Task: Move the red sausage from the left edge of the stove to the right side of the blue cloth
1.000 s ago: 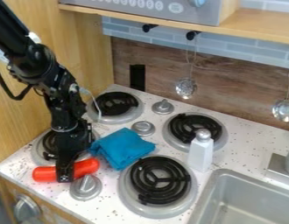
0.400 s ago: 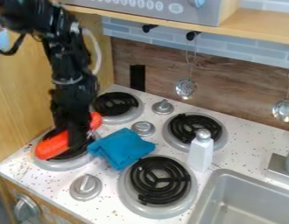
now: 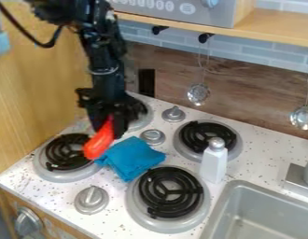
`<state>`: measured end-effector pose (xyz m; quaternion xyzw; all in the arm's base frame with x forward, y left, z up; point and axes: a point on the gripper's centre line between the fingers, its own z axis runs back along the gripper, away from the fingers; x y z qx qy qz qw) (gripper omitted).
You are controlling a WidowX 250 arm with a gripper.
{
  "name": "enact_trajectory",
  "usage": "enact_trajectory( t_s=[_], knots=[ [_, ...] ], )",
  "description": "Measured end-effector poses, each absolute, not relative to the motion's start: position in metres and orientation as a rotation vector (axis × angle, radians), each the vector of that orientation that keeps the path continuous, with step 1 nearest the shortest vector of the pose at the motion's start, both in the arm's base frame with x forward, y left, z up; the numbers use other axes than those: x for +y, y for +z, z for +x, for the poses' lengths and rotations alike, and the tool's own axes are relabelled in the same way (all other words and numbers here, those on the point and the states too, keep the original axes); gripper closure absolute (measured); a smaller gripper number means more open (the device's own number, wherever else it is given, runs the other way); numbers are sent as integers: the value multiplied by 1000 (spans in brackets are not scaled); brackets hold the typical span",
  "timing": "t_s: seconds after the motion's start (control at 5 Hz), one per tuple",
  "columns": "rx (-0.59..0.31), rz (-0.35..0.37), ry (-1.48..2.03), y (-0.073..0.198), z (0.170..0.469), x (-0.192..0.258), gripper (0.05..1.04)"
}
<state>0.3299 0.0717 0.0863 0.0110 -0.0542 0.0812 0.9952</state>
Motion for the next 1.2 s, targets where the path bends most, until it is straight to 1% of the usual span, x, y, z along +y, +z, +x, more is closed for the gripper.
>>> enact_trajectory(
  t_s=[0.4, 0.6, 0.8, 1.0, 1.2],
  knots=[
    [-120, -33, 347, 62, 389, 72, 541],
    [-95, -53, 428, 45, 410, 68, 541],
    [-76, -115, 490, 30, 428, 61, 541],
    [-75, -137, 549, 21, 440, 56, 498],
    [-77, -123, 578, 4, 431, 52, 190]
  ],
)
